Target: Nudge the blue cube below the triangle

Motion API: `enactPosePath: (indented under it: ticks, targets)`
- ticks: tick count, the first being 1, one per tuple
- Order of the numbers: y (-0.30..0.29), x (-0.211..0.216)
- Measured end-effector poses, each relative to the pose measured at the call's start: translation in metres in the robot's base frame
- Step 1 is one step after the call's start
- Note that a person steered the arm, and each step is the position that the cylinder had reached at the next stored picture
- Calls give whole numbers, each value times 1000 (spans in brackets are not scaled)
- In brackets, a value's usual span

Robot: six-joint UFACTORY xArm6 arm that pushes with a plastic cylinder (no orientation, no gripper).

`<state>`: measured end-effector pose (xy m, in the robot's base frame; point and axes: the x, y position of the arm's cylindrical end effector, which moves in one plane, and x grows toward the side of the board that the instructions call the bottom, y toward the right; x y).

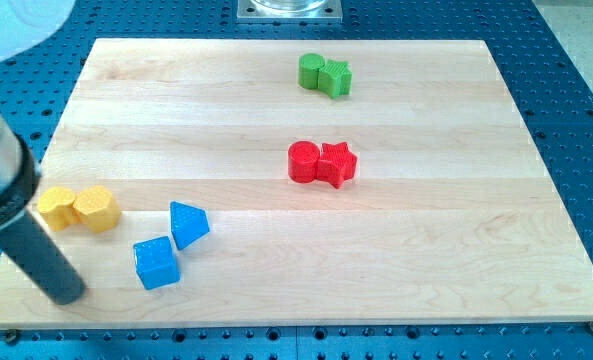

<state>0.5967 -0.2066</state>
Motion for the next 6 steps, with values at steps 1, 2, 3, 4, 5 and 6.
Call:
enactPosePath:
  ticks: [1, 2, 3, 4, 5, 6]
  targets:
    - [36, -13]
    - [61, -27]
    - [65, -12]
    - [64, 7]
    - [88, 7]
    - [107, 5]
